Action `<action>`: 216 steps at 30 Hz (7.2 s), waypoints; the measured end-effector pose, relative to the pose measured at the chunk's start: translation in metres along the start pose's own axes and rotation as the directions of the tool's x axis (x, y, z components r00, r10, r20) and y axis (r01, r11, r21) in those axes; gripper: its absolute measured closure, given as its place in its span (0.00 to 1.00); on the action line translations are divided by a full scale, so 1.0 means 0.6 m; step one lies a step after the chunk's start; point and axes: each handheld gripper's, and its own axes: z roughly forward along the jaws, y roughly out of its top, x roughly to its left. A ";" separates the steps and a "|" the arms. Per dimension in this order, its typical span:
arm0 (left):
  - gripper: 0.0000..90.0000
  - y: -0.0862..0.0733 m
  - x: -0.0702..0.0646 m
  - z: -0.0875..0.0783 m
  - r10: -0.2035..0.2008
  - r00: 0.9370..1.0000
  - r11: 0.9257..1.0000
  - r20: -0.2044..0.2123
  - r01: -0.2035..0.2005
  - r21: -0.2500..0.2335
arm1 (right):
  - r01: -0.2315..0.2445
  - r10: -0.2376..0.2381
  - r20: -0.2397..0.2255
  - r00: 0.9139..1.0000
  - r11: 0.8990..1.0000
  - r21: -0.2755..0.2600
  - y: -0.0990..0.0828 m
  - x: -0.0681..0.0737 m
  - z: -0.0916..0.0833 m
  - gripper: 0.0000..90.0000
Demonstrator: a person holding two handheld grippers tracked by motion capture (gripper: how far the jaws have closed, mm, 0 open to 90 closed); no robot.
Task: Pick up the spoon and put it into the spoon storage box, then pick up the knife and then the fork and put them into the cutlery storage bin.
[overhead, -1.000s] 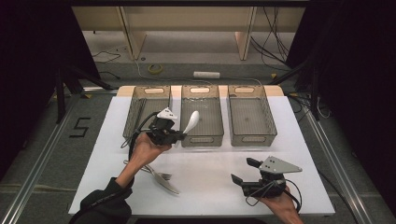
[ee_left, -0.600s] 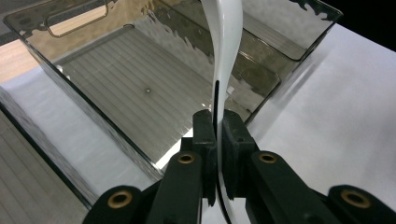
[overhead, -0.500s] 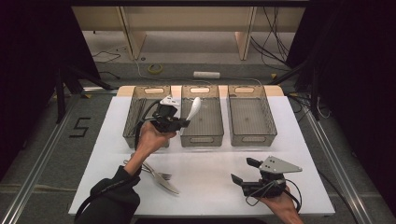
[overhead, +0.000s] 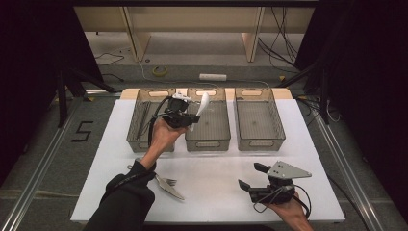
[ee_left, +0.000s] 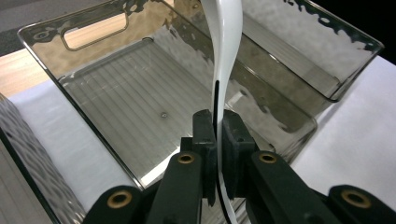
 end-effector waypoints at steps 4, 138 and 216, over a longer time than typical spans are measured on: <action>0.94 0.001 0.009 0.008 -0.012 1.000 1.000 -0.014 0.012 0.006 | 0.002 -0.002 -0.002 1.000 1.000 0.001 0.000 0.000 0.001 0.22; 0.19 -0.196 0.017 -0.150 -0.031 0.998 0.996 -0.057 0.036 0.082 | -0.005 0.005 0.020 1.000 1.000 0.002 -0.007 -0.002 -0.008 0.22; 0.96 -0.307 0.032 -0.166 0.011 0.986 0.810 -0.167 0.090 0.579 | 0.024 -0.025 0.023 0.999 0.999 0.028 -0.005 0.007 -0.002 0.23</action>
